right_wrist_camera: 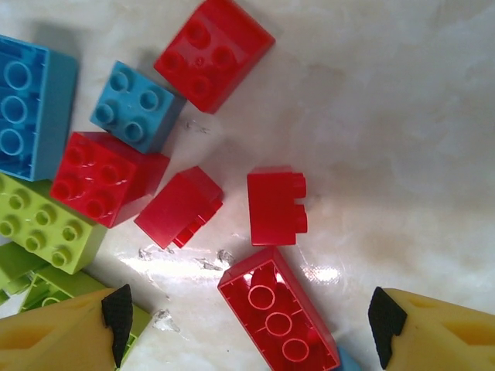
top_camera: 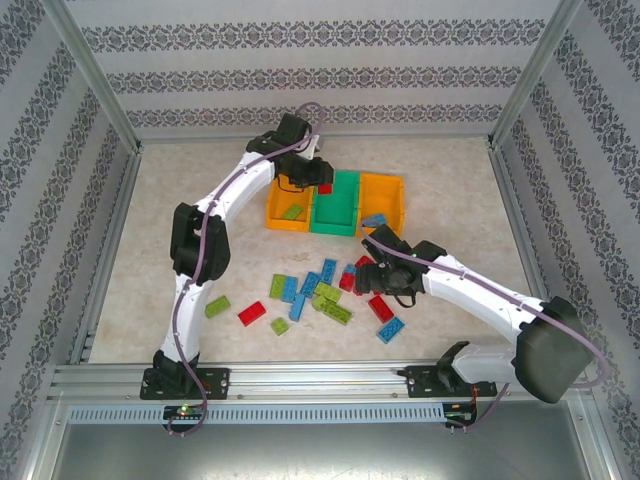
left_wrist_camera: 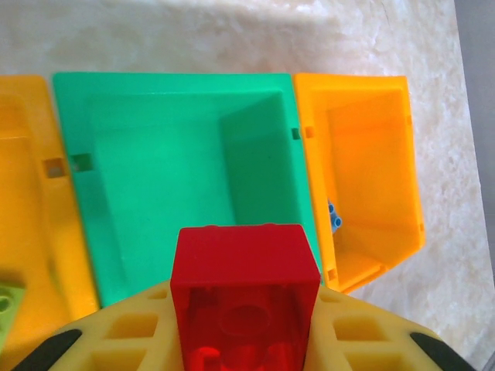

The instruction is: Sort the legos into containers by color

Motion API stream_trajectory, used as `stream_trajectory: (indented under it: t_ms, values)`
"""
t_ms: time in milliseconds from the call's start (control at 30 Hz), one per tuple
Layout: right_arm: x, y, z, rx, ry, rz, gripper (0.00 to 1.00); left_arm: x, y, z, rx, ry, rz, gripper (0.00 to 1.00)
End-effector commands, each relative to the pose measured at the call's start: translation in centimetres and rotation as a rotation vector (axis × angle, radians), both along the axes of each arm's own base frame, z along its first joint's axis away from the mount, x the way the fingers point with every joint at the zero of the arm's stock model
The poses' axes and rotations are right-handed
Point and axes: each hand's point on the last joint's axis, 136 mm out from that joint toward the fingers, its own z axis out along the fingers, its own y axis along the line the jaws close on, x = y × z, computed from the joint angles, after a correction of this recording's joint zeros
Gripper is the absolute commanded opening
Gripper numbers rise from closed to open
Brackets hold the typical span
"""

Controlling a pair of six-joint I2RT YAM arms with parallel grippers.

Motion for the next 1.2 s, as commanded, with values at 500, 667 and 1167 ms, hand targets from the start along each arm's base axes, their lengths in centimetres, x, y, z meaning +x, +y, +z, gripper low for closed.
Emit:
stream_trajectory:
  t_ms: [500,667,1167]
  values:
    - [-3.2,-0.8,-4.8,-0.212,0.206,0.118,0.71,-1.5,-0.9,0.0,0.026,0.038,-0.014,0.59]
    - [-3.1,-1.1,-5.5,-0.243,0.220,0.132,0.67,-1.7,-0.6,1.0,0.034,0.016,-0.015,0.66]
    - [-1.9,-0.2,-6.4,-0.251,0.215,0.187,0.31,-1.2,3.9,3.3,0.087,-0.031,0.074,0.73]
